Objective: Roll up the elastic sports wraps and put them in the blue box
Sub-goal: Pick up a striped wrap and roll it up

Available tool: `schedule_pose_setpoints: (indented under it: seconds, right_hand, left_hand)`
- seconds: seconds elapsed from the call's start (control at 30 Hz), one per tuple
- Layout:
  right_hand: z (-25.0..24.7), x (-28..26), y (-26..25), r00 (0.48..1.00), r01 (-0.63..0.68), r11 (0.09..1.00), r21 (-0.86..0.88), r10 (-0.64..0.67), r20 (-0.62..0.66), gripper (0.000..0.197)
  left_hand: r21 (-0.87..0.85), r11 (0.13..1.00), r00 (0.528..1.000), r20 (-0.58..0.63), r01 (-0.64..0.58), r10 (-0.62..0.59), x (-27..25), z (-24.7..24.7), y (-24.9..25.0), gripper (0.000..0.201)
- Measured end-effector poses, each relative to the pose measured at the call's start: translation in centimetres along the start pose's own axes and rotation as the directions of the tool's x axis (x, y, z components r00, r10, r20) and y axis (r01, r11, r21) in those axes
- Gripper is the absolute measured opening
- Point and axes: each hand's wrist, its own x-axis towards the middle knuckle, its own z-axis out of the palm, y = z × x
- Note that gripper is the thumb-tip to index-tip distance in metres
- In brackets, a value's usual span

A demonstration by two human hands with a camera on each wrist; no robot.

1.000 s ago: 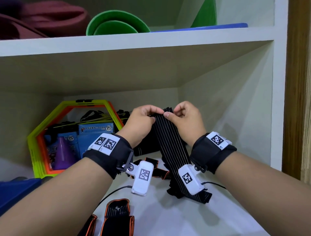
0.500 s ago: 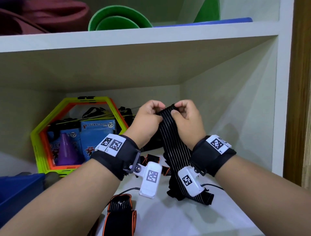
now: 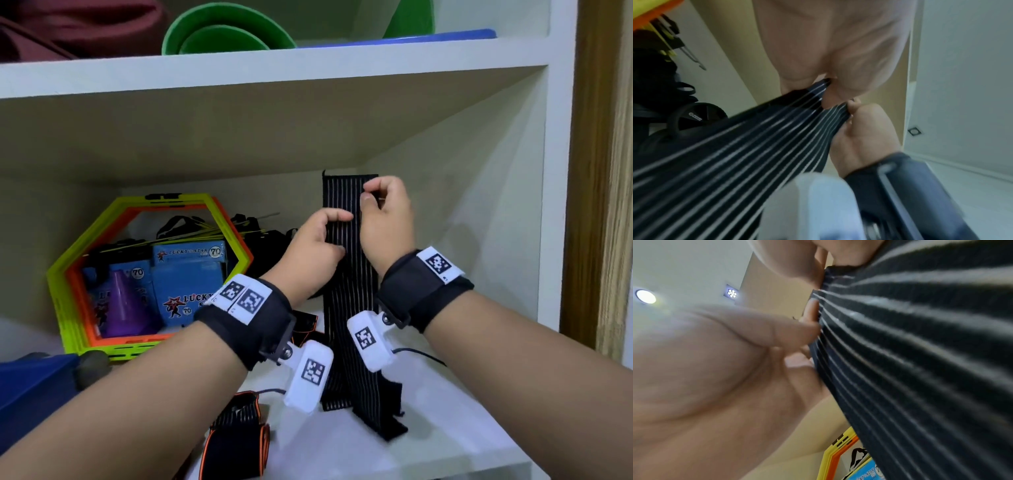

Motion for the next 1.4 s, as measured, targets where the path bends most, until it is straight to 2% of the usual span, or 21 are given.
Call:
schedule_pose_setpoints:
  seconds: [0.1, 0.17, 0.23, 0.33, 0.37, 0.43, 0.53, 0.63, 0.7, 0.77, 0.87, 0.97, 1.03, 1.17, 1.23, 1.33, 1.4]
  right_hand:
    - [-0.1, -0.9, 0.8, 0.996, -0.07, 0.994, 0.082, 0.064, 0.066, 0.022]
    - [-0.6, -2.5, 2.0, 0.975, -0.123, 0.987, 0.101, 0.101, 0.196, 0.032]
    - [-1.2, -4.9, 3.5, 0.925, -0.186, 0.979, 0.088, 0.144, 0.353, 0.035]
    - [-2.1, -8.7, 6.2, 0.825, -0.156, 0.986, -0.053, 0.159, 0.543, 0.03]
    - [-2.3, -10.0, 7.0, 0.774, -0.169, 0.979, -0.11, 0.201, 0.601, 0.029]
    - [-2.9, -12.4, 8.8, 0.63, -0.222, 0.948, -0.229, 0.319, 0.708, 0.029]
    - [-3.7, -14.6, 10.1, 0.368, -0.289, 0.869, -0.402, 0.488, 0.792, 0.02]
    - [-4.2, -15.2, 10.2, 0.119, -0.245, 0.813, -0.528, 0.565, 0.816, 0.033]
    - [-4.0, -14.9, 10.1, 0.021, -0.158, 0.787, -0.596, 0.607, 0.795, 0.038]
    - [-3.5, -14.3, 10.5, -0.047, -0.069, 0.764, -0.641, 0.639, 0.767, 0.039]
    - [-2.8, -13.2, 11.2, -0.111, 0.133, 0.729, -0.671, 0.684, 0.721, 0.043]
    - [-2.1, -11.8, 12.1, -0.147, 0.211, 0.694, -0.688, 0.719, 0.679, 0.054]
    - [-1.8, -10.9, 13.1, -0.137, 0.29, 0.658, -0.695, 0.747, 0.65, 0.062]
    - [-0.7, -9.3, 15.1, -0.061, 0.458, 0.58, -0.673, 0.776, 0.628, 0.072]
    - [0.3, -8.5, 15.9, -0.052, 0.528, 0.538, -0.657, 0.793, 0.607, 0.074]
    - [2.3, -7.4, 17.6, -0.045, 0.567, 0.478, -0.671, 0.831, 0.554, 0.075]
    - [3.5, -6.9, 18.4, -0.026, 0.547, 0.454, -0.704, 0.849, 0.527, 0.074]
  left_hand:
    - [-0.032, 0.999, 0.995, -0.096, 0.024, -0.027, 1.5, -0.6, -0.2, 0.056]
    - [-0.047, 0.999, 0.988, -0.151, 0.022, -0.029, 2.5, -1.3, -0.3, 0.057]
    - [-0.04, 0.999, 0.979, -0.2, 0.018, -0.026, 3.7, -2.2, -0.7, 0.058]
    - [-0.022, 0.999, 0.958, -0.284, 0.027, -0.032, 5.3, -3.7, -0.9, 0.06]
    - [0.001, 0.999, 0.954, -0.298, 0.034, -0.032, 5.6, -4.0, -0.9, 0.061]
    - [0.046, 0.997, 0.945, -0.326, 0.06, -0.042, 6.1, -4.7, -0.8, 0.06]
    - [0.057, 0.993, 0.927, -0.366, 0.105, -0.077, 6.3, -5.5, -1.3, 0.06]
    - [0.082, 0.988, 0.917, -0.39, 0.128, -0.086, 6.3, -6.3, -2.4, 0.06]
    - [0.083, 0.989, 0.916, -0.392, 0.125, -0.083, 6.3, -6.9, -3.0, 0.061]
    - [0.086, 0.99, 0.92, -0.386, 0.116, -0.074, 6.4, -7.4, -3.3, 0.062]
    - [0.098, 0.991, 0.923, -0.381, 0.093, -0.049, 6.4, -8.1, -3.2, 0.061]
    - [0.106, 0.991, 0.922, -0.386, 0.079, -0.032, 6.4, -8.9, -2.7, 0.06]
    - [0.092, 0.994, 0.919, -0.395, 0.065, -0.024, 6.3, -9.4, -2.7, 0.06]
    - [0.069, 0.997, 0.921, -0.389, 0.037, -0.007, 5.9, -10.0, -2.8, 0.06]
    - [0.055, 0.998, 0.926, -0.376, 0.031, -0.008, 5.7, -10.2, -3.0, 0.059]
    - [0.037, 0.999, 0.929, -0.369, 0.016, -0.001, 5.7, -10.4, -3.5, 0.059]
    - [0.051, 0.999, 0.934, -0.357, 0.013, 0.006, 5.5, -10.4, -4.1, 0.057]
